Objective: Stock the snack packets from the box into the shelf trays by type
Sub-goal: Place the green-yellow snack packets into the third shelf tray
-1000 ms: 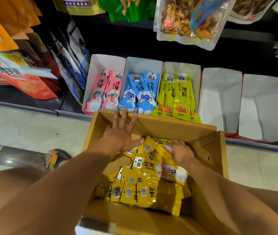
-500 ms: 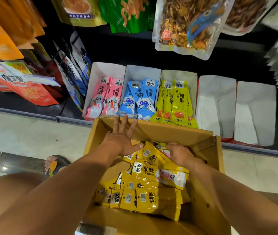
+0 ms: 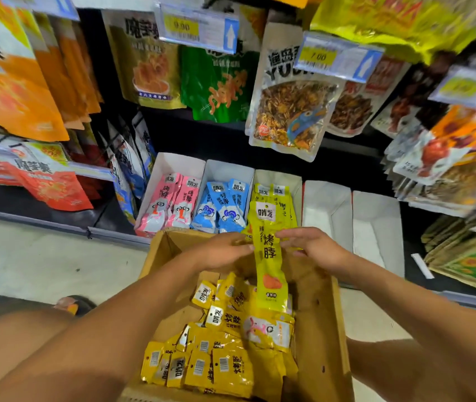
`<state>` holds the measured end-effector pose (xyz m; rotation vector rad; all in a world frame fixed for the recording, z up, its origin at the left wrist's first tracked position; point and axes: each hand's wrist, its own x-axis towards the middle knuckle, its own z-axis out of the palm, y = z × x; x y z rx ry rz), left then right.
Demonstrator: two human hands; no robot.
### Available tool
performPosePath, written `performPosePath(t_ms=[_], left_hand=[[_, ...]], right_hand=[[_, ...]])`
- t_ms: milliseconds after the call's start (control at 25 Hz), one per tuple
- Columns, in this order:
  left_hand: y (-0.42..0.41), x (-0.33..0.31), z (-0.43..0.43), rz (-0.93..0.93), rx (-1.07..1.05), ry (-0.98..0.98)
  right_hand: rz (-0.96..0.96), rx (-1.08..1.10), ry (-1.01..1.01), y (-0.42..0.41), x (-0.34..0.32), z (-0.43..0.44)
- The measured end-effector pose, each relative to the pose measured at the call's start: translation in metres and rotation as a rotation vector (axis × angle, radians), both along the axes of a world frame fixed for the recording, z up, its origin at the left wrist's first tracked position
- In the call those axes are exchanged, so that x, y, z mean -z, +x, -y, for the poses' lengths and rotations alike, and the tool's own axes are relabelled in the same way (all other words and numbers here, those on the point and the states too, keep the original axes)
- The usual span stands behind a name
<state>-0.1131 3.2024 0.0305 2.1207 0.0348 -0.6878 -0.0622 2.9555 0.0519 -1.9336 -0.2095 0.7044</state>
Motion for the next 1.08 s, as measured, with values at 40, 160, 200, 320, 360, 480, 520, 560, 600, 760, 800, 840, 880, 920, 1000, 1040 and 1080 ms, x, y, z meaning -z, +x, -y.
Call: performPosePath(t_ms=[40, 160, 200, 320, 360, 480, 520, 560, 600, 760, 800, 840, 880, 920, 1000, 1040, 1080], left_hand=[[-0.001, -0.007, 0.004, -0.008, -0.068, -0.119], [-0.003, -0.015, 0.009, -0.04, -0.213, -0.383], [-0.002, -0.016, 0.009, -0.054, -0.268, -0.442], [0.002, -0.021, 0.009, -0.072, -0.364, -0.509], [0.003, -0.022, 0.008, -0.075, -0.375, -0.516], [0.01, -0.02, 0.005, -0.092, -0.494, -0.536], [0.014, -0.016, 0.004, -0.101, -0.549, -0.552], [0.017, -0.013, 0.005, -0.114, -0.599, -0.576], [0.02, -0.01, 0.007, -0.133, -0.642, -0.595], [0.031, -0.004, 0.021, -0.14, -0.674, -0.55], [0.035, -0.004, 0.024, -0.14, -0.676, -0.558], [0.038, -0.005, 0.027, -0.142, -0.68, -0.57], [0.04, -0.005, 0.027, -0.133, -0.669, -0.561], [0.044, -0.001, 0.024, -0.08, -0.616, -0.476], [0.045, 0.009, 0.011, 0.055, -0.362, -0.114], [0.043, 0.017, 0.002, 0.096, -0.21, 0.121], [0.04, 0.025, -0.007, 0.099, -0.069, 0.353]], right_hand=[[-0.044, 0.025, 0.019, 0.0, -0.017, -0.002], [-0.171, 0.074, 0.191, 0.001, -0.046, -0.005], [-0.202, 0.087, 0.235, 0.002, -0.051, -0.007], [-0.209, 0.119, 0.298, 0.014, -0.052, -0.015], [-0.187, 0.12, 0.294, 0.017, -0.052, -0.018], [0.011, 0.072, 0.107, 0.022, -0.043, -0.031], [0.085, 0.038, 0.031, 0.018, -0.039, -0.035], [0.142, -0.009, -0.037, 0.013, -0.035, -0.04], [0.185, -0.074, -0.129, 0.007, -0.031, -0.044], [0.391, -0.182, -0.567, -0.006, -0.012, -0.056], [0.404, -0.153, -0.607, -0.003, -0.009, -0.058], [0.393, -0.124, -0.621, 0.001, -0.008, -0.058], [0.377, -0.091, -0.616, 0.008, -0.006, -0.056], [0.357, -0.06, -0.616, 0.017, -0.006, -0.053], [0.335, -0.012, -0.664, 0.043, -0.002, -0.041], [0.343, 0.006, -0.705, 0.059, 0.005, -0.035], [0.351, 0.022, -0.762, 0.075, 0.013, -0.03]])
